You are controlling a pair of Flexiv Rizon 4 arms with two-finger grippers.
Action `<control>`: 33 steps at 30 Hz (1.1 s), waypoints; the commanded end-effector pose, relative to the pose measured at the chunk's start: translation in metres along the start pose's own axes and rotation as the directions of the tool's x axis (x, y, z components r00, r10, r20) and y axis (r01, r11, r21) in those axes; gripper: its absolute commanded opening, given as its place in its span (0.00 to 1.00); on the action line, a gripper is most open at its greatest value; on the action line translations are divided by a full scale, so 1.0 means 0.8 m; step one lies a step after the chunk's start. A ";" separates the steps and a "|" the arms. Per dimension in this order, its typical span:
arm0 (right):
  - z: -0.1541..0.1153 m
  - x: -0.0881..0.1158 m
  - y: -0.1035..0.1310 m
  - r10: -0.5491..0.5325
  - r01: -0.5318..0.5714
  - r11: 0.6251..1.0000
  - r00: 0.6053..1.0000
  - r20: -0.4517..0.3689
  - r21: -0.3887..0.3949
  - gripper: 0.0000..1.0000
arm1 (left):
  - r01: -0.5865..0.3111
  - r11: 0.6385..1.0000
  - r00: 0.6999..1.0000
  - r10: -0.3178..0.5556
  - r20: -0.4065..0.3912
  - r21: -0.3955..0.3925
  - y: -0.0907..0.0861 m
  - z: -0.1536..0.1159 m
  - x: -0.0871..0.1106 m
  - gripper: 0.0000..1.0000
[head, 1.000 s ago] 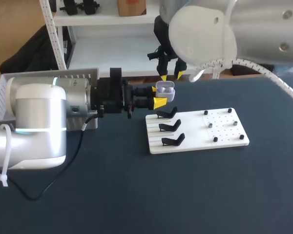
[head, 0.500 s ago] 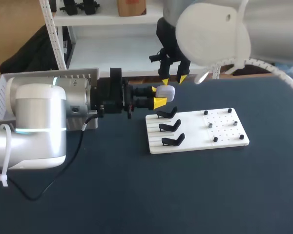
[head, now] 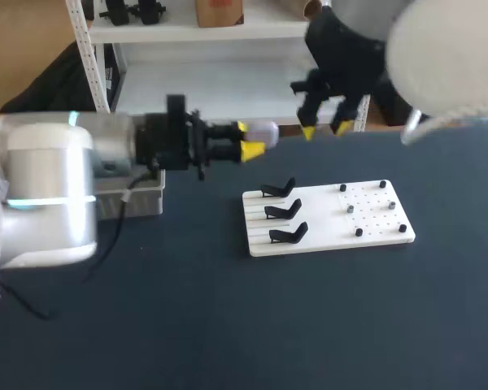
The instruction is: Pick up each earbud case from the left stands, insert the matching earbuds, close the lid, and place the case in the box.
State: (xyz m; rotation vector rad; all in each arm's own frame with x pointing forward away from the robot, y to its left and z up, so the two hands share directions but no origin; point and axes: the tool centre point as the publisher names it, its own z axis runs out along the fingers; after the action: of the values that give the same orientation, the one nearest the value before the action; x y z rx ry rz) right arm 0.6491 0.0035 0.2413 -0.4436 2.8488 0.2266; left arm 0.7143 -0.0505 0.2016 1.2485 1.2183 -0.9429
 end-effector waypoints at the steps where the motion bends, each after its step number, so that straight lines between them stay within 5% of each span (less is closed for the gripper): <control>1: -0.004 0.039 -0.012 0.018 -0.017 1.000 0.987 0.157 -0.002 0.47 | -0.045 0.995 0.999 0.042 -0.035 -0.094 0.004 -0.091 -0.032 0.00; 7: -0.004 0.057 -0.015 0.034 -0.035 0.999 0.990 0.134 0.010 0.48 | -0.100 0.979 0.992 0.086 -0.088 -0.179 0.045 -0.195 -0.038 0.00; 14: -0.001 0.069 -0.011 0.039 -0.041 0.999 0.993 0.108 0.015 0.48 | -0.091 0.970 0.994 0.074 -0.085 -0.223 0.090 -0.270 0.000 0.00; 24: 0.003 0.075 0.002 0.032 -0.033 0.999 0.997 0.063 0.029 0.48 | -0.036 0.958 0.993 0.002 -0.118 -0.285 0.142 -0.319 0.104 0.00; 33: 0.007 0.078 0.015 0.015 -0.016 1.000 0.998 0.064 0.016 0.60 | 0.032 0.954 0.978 -0.091 -0.185 -0.299 0.161 -0.313 0.181 0.00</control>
State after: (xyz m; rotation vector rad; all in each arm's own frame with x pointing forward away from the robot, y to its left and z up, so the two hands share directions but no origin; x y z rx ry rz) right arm 0.5902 -0.0022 0.2228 -0.4059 2.7960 0.2164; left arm 0.8090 0.2324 0.1162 1.0714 1.5031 -0.6332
